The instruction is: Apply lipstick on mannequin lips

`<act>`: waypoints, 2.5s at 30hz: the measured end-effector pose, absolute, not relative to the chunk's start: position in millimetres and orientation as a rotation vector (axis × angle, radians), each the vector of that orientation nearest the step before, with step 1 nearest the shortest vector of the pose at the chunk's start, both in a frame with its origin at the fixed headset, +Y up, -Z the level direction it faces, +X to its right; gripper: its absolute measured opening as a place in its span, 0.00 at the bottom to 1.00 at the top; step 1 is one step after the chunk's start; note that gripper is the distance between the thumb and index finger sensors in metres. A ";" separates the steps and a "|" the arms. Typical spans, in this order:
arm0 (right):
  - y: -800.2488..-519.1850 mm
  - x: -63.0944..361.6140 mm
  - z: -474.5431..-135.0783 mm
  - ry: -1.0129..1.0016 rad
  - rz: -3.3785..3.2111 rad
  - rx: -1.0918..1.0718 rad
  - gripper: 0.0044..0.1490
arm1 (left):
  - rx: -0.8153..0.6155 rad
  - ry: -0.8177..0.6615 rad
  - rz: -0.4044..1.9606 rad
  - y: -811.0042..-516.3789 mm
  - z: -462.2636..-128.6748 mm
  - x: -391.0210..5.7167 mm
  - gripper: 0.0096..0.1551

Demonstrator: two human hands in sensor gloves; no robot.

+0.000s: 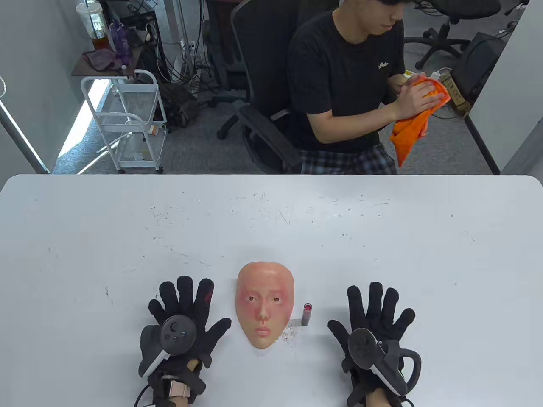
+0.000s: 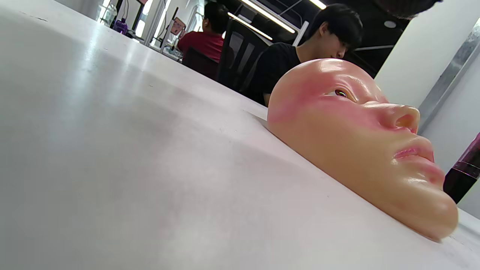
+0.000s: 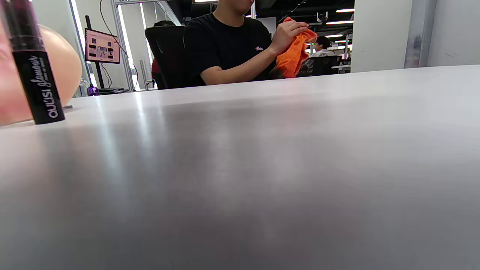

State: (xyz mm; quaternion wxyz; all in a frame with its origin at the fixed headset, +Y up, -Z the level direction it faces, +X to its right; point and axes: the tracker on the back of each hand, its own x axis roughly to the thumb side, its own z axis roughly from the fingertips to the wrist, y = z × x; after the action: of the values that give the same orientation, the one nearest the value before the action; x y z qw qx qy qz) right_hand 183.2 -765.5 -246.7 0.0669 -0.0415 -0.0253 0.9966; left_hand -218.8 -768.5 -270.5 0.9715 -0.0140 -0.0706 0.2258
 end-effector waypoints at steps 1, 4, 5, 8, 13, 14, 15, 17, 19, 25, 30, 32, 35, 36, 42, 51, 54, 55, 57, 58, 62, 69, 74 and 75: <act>-766.1 183.5 -247.3 -0.058 3.003 -0.125 0.55 | -0.032 -0.142 0.456 -768.2 -270.2 -218.6 0.57; -766.7 183.4 -247.7 -0.037 3.006 -0.122 0.56 | -0.034 -0.140 0.459 -768.2 -269.8 -218.8 0.57; -766.1 183.1 -247.3 -0.038 3.007 -0.120 0.56 | -0.033 -0.140 0.460 -768.2 -269.8 -218.7 0.57; -765.9 183.0 -247.0 -0.051 2.996 -0.107 0.56 | -0.031 -0.141 0.461 -768.4 -269.8 -218.8 0.57; -767.0 187.4 -245.7 -0.039 2.916 -0.089 0.57 | -0.035 -0.144 0.462 -768.5 -270.0 -218.6 0.58; -767.3 188.3 -245.4 -0.029 2.894 -0.081 0.58 | -0.036 -0.145 0.463 -768.6 -270.1 -218.5 0.57; -767.8 189.9 -245.2 -0.025 2.860 -0.066 0.58 | -0.041 -0.148 0.462 -768.9 -270.6 -218.3 0.58; -768.3 191.8 -245.5 -0.041 2.779 -0.033 0.59 | -0.055 -0.152 0.462 -769.5 -271.8 -217.8 0.57; -770.1 192.5 -246.4 -0.034 2.708 -0.018 0.59 | -0.062 -0.152 0.463 -769.9 -272.3 -217.8 0.57; -777.0 181.6 -255.0 0.104 2.619 0.094 0.60 | -0.060 -0.158 0.467 -770.2 -272.4 -217.6 0.58; -780.9 160.5 -266.3 0.204 2.622 0.148 0.58 | -0.070 -0.160 0.468 -770.5 -273.2 -217.5 0.57; -781.5 152.6 -270.4 0.219 2.622 0.164 0.56 | -0.068 -0.162 0.469 -770.2 -272.8 -217.3 0.57; -783.5 138.9 -277.2 0.252 2.623 0.174 0.54 | -0.064 -0.165 0.470 -770.5 -272.8 -217.4 0.57; -784.0 136.0 -278.7 0.260 2.624 0.175 0.53 | -0.064 -0.166 0.470 -770.5 -272.8 -217.3 0.57; -786.0 124.9 -285.5 0.282 2.630 0.119 0.36 | -0.068 -0.178 0.471 -771.0 -272.7 -216.1 0.57; -774.6 117.1 -256.2 0.093 2.549 0.360 0.35 | -0.058 -0.222 0.503 -770.5 -271.9 -204.5 0.56; -773.6 109.7 -246.8 0.101 2.490 0.432 0.35 | -0.046 -0.250 0.511 -769.5 -270.5 -199.7 0.56; -773.2 106.1 -245.1 0.104 2.476 0.453 0.35 | -0.036 -0.261 0.524 -768.7 -269.8 -197.8 0.56; -772.0 100.4 -243.4 0.112 2.466 0.491 0.35 | -0.015 -0.293 0.572 -767.0 -268.3 -194.0 0.56; -771.4 98.4 -242.5 0.113 2.465 0.503 0.35 | -0.006 -0.312 0.601 -765.9 -267.5 -191.8 0.56; -768.4 90.8 -237.0 0.097 2.476 0.561 0.35 | 0.030 -0.452 0.728 -754.5 -260.5 -172.9 0.55; -761.6 80.0 -229.1 0.070 2.466 0.654 0.35 | 0.103 -0.701 0.456 -738.4 -239.9 -115.7 0.41; -761.9 87.8 -230.9 0.077 2.406 0.613 0.33 | 0.207 -0.709 0.385 -731.3 -234.0 -110.4 0.33; -762.0 87.8 -231.5 0.096 2.388 0.615 0.33 | 0.218 -0.709 0.388 -729.7 -233.8 -111.8 0.32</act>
State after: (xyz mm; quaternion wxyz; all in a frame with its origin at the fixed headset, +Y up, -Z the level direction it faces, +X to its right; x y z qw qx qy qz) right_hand 87.8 -762.0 -231.5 0.3308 0.2351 0.0366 0.9132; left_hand -111.8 -729.7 -233.8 0.9137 0.1061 -0.3441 0.1883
